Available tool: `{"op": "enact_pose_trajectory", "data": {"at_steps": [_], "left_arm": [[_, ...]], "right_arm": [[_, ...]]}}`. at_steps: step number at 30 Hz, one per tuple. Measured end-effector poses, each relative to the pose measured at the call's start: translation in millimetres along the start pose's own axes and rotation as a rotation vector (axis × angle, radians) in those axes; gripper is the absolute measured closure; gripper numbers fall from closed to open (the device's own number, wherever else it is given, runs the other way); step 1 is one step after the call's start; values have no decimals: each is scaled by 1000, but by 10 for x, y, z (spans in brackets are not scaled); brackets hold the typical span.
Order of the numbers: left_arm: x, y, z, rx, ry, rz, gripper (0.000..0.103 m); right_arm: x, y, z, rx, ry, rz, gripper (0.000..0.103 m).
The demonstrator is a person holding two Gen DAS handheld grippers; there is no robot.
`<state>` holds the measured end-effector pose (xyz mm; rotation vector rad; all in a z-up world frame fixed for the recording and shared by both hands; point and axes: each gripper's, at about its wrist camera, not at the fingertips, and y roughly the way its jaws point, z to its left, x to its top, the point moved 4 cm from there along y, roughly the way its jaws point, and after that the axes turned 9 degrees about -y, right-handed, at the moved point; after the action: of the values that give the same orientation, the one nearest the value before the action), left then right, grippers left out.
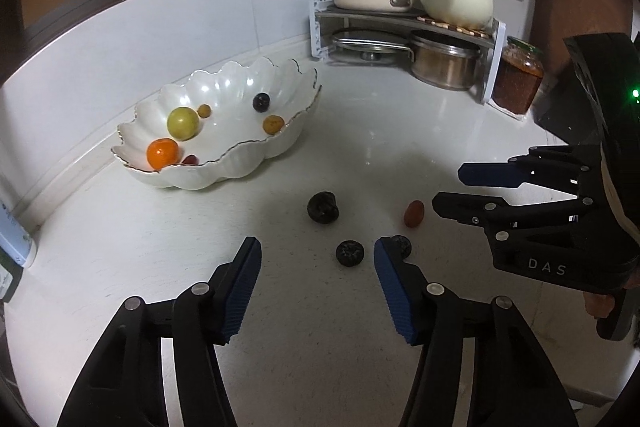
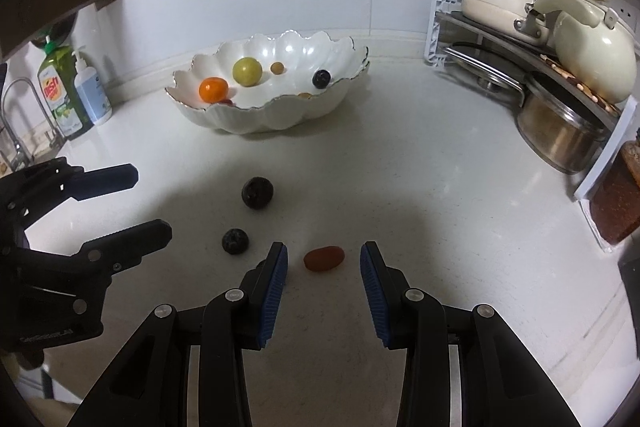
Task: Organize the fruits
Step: 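Move both open tools back toward the dark plums and red date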
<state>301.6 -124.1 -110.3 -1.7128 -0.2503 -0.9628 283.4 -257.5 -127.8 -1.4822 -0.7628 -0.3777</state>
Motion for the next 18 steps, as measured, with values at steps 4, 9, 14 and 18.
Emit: {"op": "enact_pose_trajectory", "data": {"at_steps": [4, 9, 14, 18], "left_arm": [[-25, 88, -19, -12, 14, 16, 49], [-62, 221, -80, -29, 38, 46, 53], [-85, 349, -105, -36, 41, 71, 56], [-90, 426, -115, -48, 43, 89, 57]], "right_arm": [[-38, 90, -25, 13, -4, 17, 64], [-67, 199, -47, 38, -5, 32, 64], [-87, 303, -68, 51, -13, 47, 64], [-99, 369, -75, 72, -14, 57, 64]]}}
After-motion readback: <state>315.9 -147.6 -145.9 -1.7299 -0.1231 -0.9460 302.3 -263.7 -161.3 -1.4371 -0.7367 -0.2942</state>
